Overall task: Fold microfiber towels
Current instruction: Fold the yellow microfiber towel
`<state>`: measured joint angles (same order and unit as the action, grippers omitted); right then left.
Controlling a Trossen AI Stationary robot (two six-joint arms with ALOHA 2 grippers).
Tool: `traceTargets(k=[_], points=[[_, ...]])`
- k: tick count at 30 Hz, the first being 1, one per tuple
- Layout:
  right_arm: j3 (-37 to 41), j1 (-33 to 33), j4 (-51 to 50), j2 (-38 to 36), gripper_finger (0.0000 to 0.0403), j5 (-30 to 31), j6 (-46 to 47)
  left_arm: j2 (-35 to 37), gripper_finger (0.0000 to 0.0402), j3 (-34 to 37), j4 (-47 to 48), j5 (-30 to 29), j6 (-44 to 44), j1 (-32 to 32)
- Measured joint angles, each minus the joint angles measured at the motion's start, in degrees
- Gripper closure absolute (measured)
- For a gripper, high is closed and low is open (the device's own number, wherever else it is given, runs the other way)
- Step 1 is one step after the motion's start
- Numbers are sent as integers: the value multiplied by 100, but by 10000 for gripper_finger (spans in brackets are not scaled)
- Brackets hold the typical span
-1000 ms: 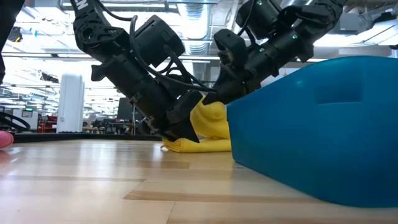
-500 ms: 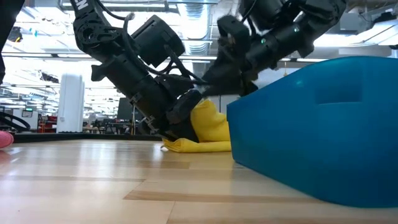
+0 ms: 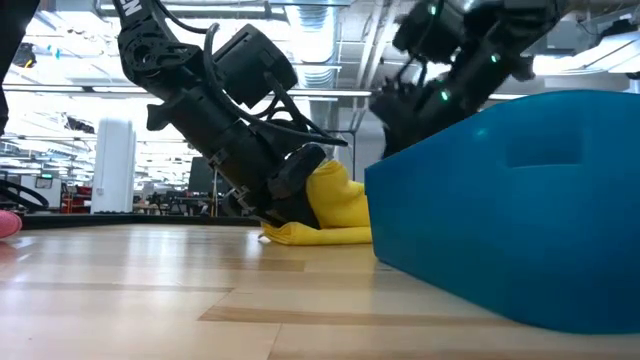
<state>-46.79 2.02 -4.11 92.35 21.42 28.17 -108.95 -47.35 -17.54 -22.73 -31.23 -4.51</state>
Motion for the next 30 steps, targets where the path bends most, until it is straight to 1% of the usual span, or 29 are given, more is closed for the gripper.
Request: traceTargets(k=[4,7,11,15,17,20,23,30], points=[[13,21,201,333,253,-52,84,0,336,0,-33,-24,-77,1],[18,74,618,669,260,-262,82,0,336,0,-60,-30,-95,2],[-62,105,868,913,267,-471,80,0,336,0,-99,-25,-106,2],[-93,109,867,928,272,-473,78,12,336,-14,-103,-3,-189,2],[-93,111,868,926,274,-475,80,27,336,-111,14,154,-205,2],[-93,111,943,926,275,-475,78,172,336,-366,524,493,-211,3],[-93,114,962,944,275,-475,78,382,336,-736,1500,781,-210,2],[-96,133,1259,1287,276,-501,73,722,336,-1902,4574,1085,-448,0]])
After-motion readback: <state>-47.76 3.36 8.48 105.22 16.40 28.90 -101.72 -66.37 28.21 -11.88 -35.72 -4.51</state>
